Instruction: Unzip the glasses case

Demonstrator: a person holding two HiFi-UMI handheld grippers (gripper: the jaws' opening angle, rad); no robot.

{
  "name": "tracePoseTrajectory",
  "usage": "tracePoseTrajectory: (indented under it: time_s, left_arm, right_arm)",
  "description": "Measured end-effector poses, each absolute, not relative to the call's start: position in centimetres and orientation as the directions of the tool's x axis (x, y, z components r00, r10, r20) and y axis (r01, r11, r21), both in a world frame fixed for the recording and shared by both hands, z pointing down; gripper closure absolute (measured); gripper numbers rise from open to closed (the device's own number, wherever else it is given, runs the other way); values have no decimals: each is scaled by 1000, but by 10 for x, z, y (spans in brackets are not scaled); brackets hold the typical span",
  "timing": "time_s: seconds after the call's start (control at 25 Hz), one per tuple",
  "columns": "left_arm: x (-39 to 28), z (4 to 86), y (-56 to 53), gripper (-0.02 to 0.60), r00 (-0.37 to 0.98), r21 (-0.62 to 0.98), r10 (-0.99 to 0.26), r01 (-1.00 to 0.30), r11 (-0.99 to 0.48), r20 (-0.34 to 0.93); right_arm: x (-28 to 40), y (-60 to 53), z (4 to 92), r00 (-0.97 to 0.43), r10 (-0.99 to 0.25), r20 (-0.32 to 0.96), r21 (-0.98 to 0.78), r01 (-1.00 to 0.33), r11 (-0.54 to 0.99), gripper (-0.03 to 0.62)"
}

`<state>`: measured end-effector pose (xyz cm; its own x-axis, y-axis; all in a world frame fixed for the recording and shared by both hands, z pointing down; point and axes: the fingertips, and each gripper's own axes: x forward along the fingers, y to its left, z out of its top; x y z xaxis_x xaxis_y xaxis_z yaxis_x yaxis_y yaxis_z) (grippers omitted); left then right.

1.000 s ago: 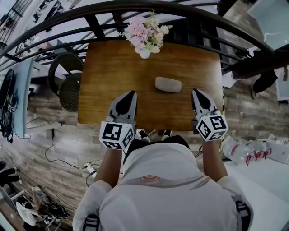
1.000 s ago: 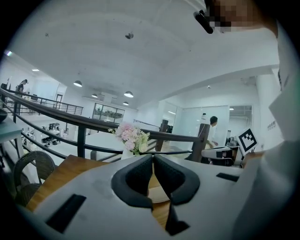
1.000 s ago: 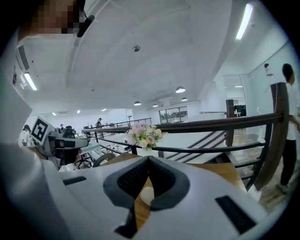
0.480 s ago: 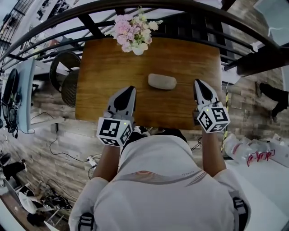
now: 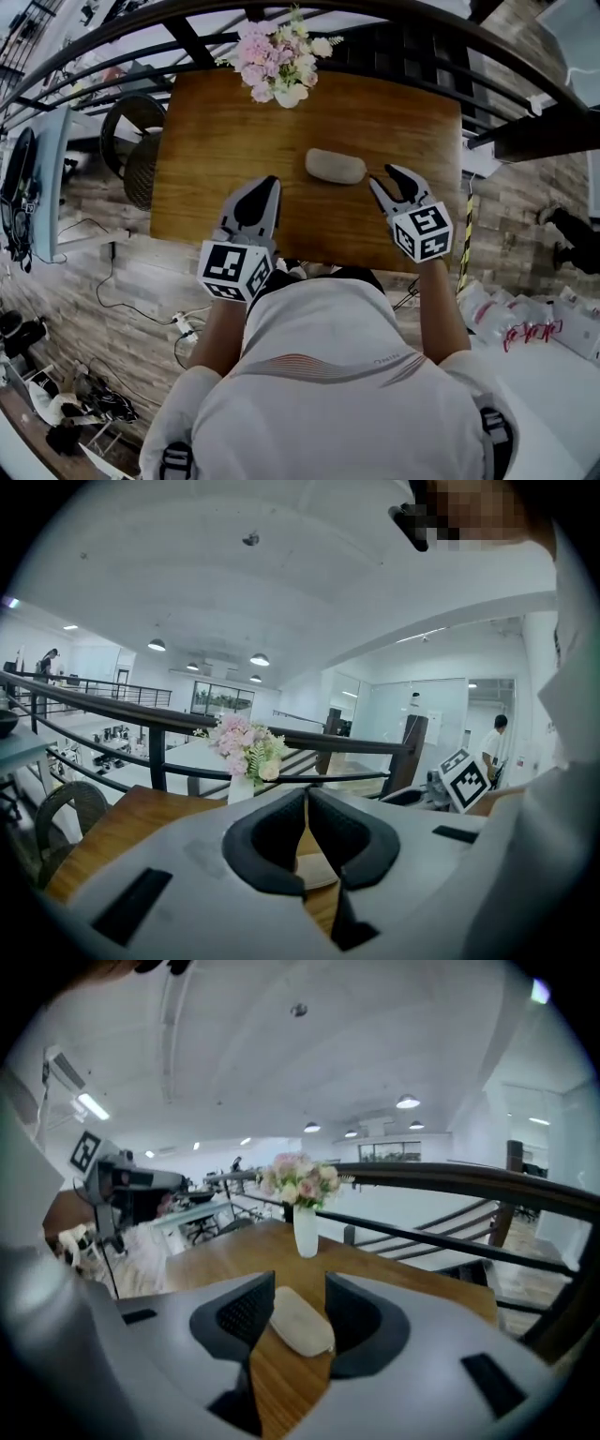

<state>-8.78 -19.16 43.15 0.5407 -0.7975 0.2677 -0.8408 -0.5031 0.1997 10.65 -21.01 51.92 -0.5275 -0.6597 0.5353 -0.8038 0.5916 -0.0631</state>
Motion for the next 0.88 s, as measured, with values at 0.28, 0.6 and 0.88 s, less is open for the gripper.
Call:
tracePoseTrajectory:
  time_s: [0.28, 0.6, 0.88]
  left_arm:
    - [-96, 452, -180, 558, 504, 211, -798, -863, -459, 329]
    - [-104, 472, -172, 558, 448, 214, -803, -894, -394, 393]
    - [-108, 483, -167, 558, 420, 219, -803, -907, -359, 424]
  right_arm:
    - [90, -217, 617, -493, -448, 746, 64, -616, 785, 264]
    - [82, -234, 700, -400, -267, 877, 127, -343, 931, 175]
    - [78, -240, 730, -369, -210, 905, 121, -249, 961, 184]
